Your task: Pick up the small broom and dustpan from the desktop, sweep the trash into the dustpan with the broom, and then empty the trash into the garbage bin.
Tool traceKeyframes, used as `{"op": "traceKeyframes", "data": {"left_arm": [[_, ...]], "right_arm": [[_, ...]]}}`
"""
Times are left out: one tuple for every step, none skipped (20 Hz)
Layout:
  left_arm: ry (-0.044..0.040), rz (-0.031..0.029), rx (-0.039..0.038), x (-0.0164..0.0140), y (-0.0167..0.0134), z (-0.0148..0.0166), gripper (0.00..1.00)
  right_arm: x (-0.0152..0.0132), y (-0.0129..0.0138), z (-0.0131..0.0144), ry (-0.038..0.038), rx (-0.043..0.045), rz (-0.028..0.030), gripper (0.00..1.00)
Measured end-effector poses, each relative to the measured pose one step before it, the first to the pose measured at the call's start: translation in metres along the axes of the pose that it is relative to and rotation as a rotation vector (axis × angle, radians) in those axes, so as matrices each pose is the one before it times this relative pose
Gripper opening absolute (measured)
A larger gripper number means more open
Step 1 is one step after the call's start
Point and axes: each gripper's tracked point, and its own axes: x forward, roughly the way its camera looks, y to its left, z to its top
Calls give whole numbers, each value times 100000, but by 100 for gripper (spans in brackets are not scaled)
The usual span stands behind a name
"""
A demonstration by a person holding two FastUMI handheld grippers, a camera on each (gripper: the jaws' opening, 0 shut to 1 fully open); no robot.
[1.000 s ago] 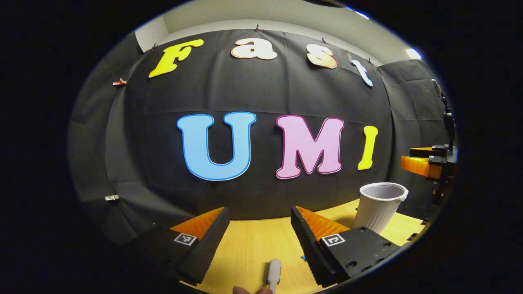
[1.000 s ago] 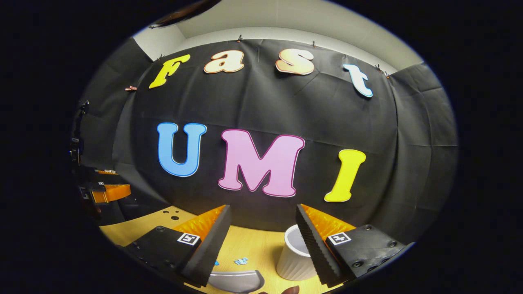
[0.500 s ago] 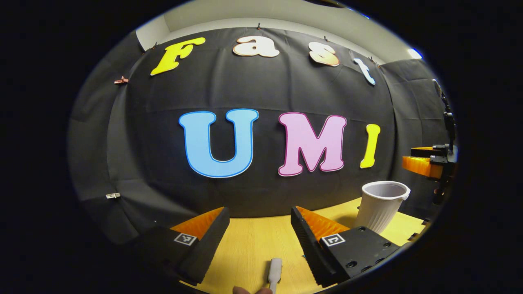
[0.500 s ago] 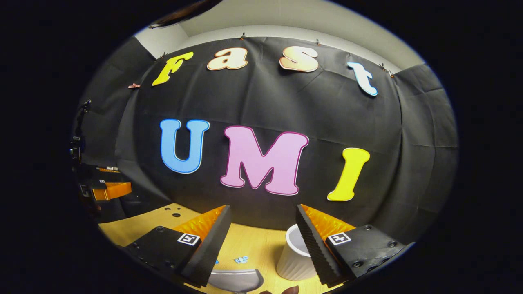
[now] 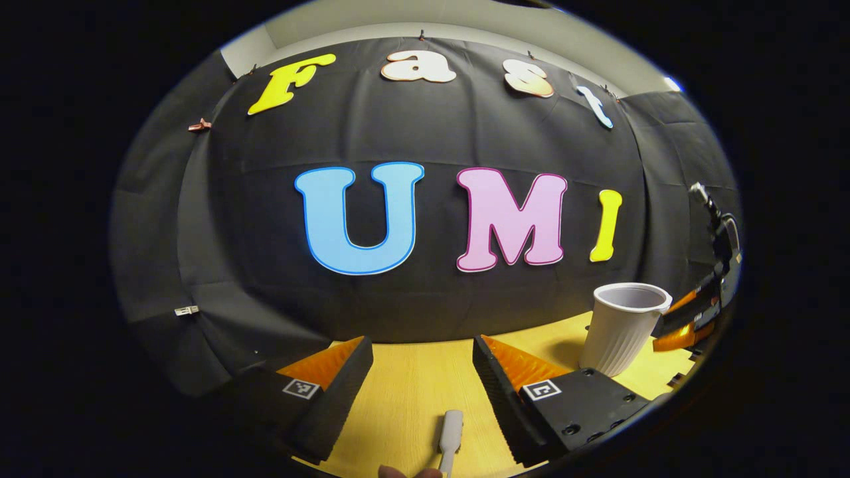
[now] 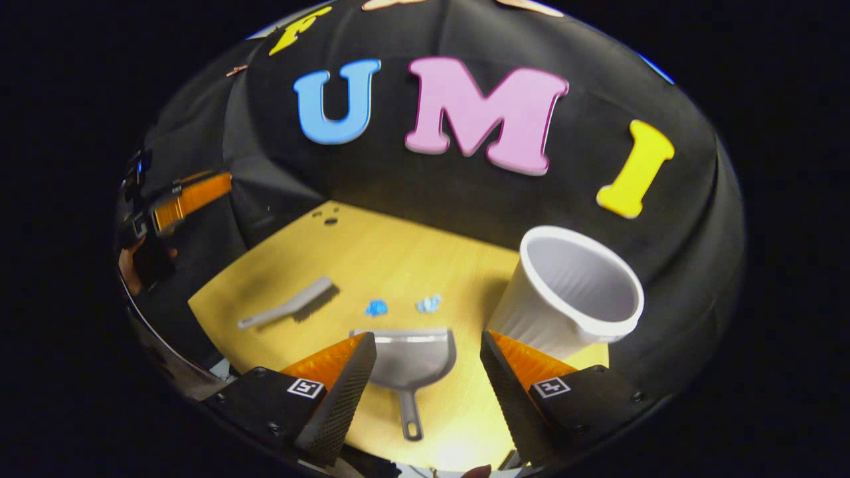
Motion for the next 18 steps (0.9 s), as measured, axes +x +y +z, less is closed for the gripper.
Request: {"op": "traceKeyframes", "data": {"left_arm": [[364, 68, -355, -30, 13, -254, 95], [465, 112, -284, -31, -8, -175, 95], [406, 149, -254, -109, 35, -330, 95], [334, -6, -178, -53, -67, -123, 95], [435, 22, -16, -101, -6, -273, 95], [380, 107, 217, -97, 60, -143, 95], [481, 270, 453, -123, 90, -300, 95], [524, 128, 463, -89, 105, -138, 95], [477, 193, 285, -81, 27, -336, 95], [355, 258, -47, -127, 144, -60, 95], [290, 322, -317, -83, 163, -235, 95], [399, 308, -315, -85, 106, -87, 95], [349, 484, -189, -97, 164, -247, 95], [384, 478, -90, -141, 173, -67, 95], [301, 392, 3, -121, 151, -257, 95], [402, 284, 66, 6, 71, -163, 95], [532, 316, 232, 14, 68, -404, 95], [463, 284, 335, -93, 85, -74, 95]], "right_arm": [[553, -10, -1868, 6869, -275, 553, 98], [443, -21, -2023, 7343, -268, 966, 98], [848, 315, -1884, 5594, 311, 1680, 98], [898, 231, -1382, 3935, 329, 1524, 98], [955, 168, -604, 3229, 168, 1187, 98], [935, 104, -901, 3577, -457, 918, 98], [974, -56, -910, 3136, -1093, -72, 98], [1018, 30, -1035, 3827, -1680, 7, 98], [1110, 48, -723, 3684, -1689, -65, 98], [953, -4, -457, 2891, -1476, -425, 97], [1011, 105, -483, 3076, -1029, 259, 98], [914, 125, -291, 2263, -522, 405, 98], [867, 62, -203, 2526, -406, -176, 98], [774, 64, -60, 2000, -813, 44, 98], [843, -164, -30, 1636, -1078, -902, 98], [681, -80, -31, 1961, -579, -400, 98], [710, 76, 131, 1496, 795, 97, 98], [497, 143, 126, 1133, 1605, 659, 98]]}}
